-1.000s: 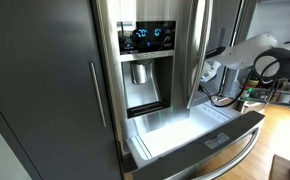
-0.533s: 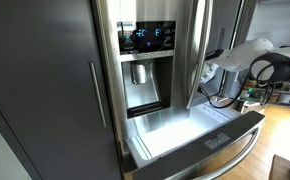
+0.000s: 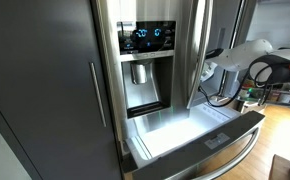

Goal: Put the two packets in the open fridge drawer

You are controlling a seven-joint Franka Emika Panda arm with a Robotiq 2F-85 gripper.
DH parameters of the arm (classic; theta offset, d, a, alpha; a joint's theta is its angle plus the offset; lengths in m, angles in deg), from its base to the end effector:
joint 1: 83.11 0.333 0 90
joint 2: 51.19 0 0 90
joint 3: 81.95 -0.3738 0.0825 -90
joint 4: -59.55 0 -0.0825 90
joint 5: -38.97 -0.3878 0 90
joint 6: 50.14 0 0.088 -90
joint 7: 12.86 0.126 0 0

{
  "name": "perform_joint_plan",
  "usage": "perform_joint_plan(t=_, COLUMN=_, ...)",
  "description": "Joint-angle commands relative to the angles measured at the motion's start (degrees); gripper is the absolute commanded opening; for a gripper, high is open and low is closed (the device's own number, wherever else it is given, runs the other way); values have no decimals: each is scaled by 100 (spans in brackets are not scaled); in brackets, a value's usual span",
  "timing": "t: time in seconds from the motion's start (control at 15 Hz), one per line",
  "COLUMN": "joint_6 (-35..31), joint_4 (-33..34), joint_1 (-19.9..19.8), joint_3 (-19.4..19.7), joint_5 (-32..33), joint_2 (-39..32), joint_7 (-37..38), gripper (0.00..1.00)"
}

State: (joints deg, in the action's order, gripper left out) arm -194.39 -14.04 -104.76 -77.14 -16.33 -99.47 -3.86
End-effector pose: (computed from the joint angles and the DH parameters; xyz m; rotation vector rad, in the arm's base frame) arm 0.7592 -0.3517 0.3047 -2.0081 1.4811 -0.5988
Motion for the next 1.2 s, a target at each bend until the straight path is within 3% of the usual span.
perform_joint_plan(t=0.0, joint_6=282, joint_4=-212, joint_1=24, joint_3=29, joint_5=218, joint_2=184, joint_7=129, gripper=4)
perform_joint_plan(t=0.8, joint_6=745, joint_4=-2768, joint_1=315, joint_3=546, joint_5=1357, joint_2=2388, joint_7=251, gripper=0)
perform_joint_plan(t=1.13, joint_6=1341, joint_4=-3892, joint_1=384, joint_3=872, joint_5=2093, joint_2=3580, joint_7=477, gripper=0)
